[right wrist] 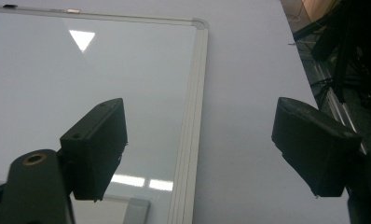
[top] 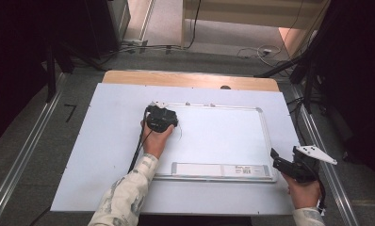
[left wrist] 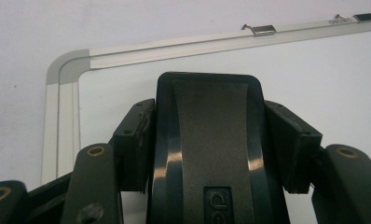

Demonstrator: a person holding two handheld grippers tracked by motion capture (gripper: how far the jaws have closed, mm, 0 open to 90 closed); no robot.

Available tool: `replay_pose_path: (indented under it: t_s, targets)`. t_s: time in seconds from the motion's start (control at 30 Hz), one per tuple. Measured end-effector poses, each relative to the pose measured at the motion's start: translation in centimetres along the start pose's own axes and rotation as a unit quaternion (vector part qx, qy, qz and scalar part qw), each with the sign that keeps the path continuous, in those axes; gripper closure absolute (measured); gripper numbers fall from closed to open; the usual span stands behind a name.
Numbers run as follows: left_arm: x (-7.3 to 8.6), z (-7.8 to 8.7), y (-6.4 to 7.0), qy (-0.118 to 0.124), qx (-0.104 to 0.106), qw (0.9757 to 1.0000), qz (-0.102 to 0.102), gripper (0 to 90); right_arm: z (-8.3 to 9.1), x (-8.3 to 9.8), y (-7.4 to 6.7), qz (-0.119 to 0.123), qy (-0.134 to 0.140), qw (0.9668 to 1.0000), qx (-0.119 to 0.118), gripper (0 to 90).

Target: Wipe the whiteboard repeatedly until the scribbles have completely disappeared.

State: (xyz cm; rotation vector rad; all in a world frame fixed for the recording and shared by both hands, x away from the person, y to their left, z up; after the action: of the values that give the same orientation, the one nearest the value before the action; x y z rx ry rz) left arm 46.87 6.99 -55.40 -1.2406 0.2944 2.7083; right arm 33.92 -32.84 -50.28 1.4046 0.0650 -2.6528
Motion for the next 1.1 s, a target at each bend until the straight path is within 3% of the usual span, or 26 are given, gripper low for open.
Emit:
replay_pose_path:
  t_s: [0.57,1.1]
  targets:
    - [-1.5,-1.4,-1.5,0.001,-0.020,0.9998,0.010,40.6,0.0,0.0,0.0,0.000,0.000,1.0000,-0.001,16.7]
    - [-1.9,-2.0,-0.7,-0.003,-0.028,0.9996,0.003,40.8,-0.2,-0.1,-0.2,0.002,0.001,1.0000,-0.002,16.8]
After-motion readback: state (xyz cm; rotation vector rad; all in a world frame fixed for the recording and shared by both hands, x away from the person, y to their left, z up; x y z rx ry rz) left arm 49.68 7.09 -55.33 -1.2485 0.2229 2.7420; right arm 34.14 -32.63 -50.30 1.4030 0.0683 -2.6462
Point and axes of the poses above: each handheld gripper's, and its own axes: z roughly backward along the jaws, x roughly out of its underside, y roughly to its right, the point moved 9 cm from there along -z, roughly forward along the jaws, and after that the axes turned 2 degrees about x, right-handed, at the moved point
